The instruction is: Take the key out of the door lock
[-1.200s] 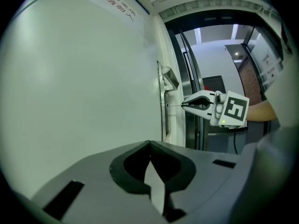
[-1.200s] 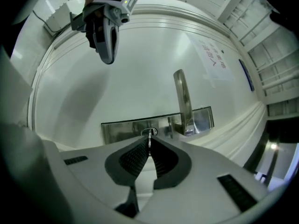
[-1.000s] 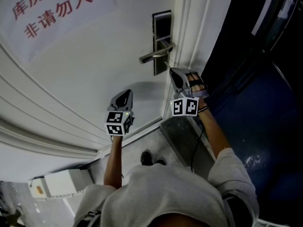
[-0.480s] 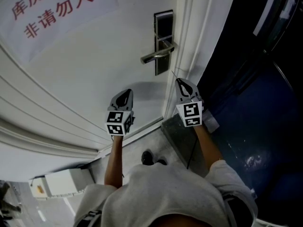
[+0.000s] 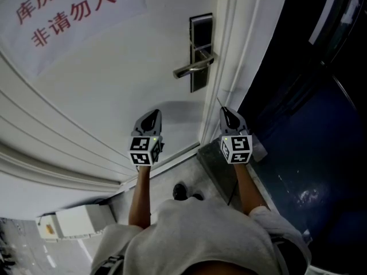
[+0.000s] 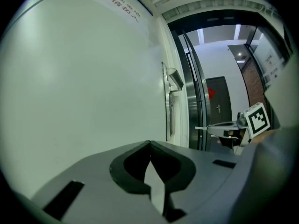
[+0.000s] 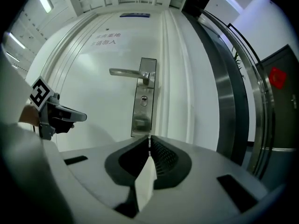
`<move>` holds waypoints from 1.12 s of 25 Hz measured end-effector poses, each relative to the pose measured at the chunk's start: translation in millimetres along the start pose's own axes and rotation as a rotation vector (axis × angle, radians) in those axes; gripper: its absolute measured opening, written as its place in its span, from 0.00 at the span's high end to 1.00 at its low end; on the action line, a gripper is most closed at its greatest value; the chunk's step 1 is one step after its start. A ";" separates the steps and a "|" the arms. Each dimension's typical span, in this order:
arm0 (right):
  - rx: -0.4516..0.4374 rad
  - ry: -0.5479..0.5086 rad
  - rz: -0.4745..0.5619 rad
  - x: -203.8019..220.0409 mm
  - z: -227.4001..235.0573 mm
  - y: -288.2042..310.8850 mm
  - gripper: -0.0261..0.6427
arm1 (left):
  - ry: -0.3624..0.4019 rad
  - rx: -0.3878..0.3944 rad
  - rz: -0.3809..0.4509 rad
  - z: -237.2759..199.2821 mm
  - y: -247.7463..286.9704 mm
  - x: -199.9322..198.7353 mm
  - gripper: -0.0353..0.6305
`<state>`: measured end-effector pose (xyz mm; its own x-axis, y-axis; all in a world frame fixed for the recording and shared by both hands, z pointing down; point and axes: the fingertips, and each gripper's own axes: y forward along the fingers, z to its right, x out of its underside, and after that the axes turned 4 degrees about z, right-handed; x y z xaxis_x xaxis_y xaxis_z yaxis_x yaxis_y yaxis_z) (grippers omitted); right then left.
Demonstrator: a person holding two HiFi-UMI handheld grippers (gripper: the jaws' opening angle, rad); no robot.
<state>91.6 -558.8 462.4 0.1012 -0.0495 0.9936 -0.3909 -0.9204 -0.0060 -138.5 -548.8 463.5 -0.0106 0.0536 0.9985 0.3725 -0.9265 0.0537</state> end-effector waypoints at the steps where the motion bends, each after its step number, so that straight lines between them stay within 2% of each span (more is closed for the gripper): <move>1: 0.001 0.000 -0.004 1.7 -0.3 -1.6 0.92 | -0.003 -0.002 0.001 -0.8 -0.4 0.2 0.92; 28: 0.006 -0.034 -0.002 -4.7 -6.7 -0.2 0.92 | -0.031 -0.009 -0.005 -1.5 -3.1 10.8 0.92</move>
<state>85.1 -555.8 458.6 0.1327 -0.0603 0.9893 -0.3849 -0.9230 -0.0047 -141.2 -545.9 474.1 0.0158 0.0699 0.9974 0.3638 -0.9296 0.0594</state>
